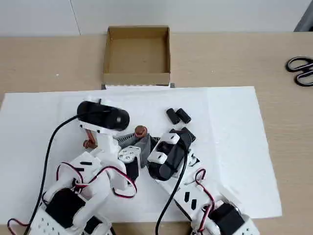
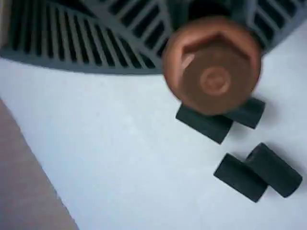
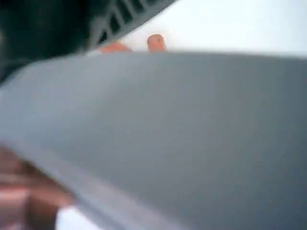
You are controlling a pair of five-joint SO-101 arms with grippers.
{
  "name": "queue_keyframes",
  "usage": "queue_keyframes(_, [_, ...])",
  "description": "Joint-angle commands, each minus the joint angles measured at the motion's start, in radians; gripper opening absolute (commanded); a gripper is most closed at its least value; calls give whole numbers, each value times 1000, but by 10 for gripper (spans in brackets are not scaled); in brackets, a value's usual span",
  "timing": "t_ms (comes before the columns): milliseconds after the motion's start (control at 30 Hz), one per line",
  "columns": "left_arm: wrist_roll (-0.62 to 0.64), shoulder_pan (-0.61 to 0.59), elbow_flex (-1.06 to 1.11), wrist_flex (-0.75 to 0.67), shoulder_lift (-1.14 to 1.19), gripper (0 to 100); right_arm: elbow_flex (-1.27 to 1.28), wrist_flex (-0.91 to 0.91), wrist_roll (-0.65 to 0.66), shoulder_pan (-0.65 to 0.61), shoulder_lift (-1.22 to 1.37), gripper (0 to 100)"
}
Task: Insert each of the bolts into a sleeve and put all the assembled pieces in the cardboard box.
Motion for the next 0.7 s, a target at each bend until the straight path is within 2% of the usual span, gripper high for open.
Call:
queue_keyframes(0, [-23,74,12,83,0,6,-98,-19,6,48,-21,2])
queue_keyframes(67, [-25,112,22,81,0,6,-98,-19,6,45,-21,2])
queue_keyframes(200, [-32,110,68,84,0,6,-98,-19,6,47,-21,2])
queue_keyframes(333, [-100,107,101,80,0,6,-98,-19,6,47,-21,2])
queue_keyframes(533, [-114,38,102,78,0,8,-98,-19,6,47,-21,2])
queue_keyframes(667, [-114,34,102,81,0,8,-98,-19,6,47,-21,2])
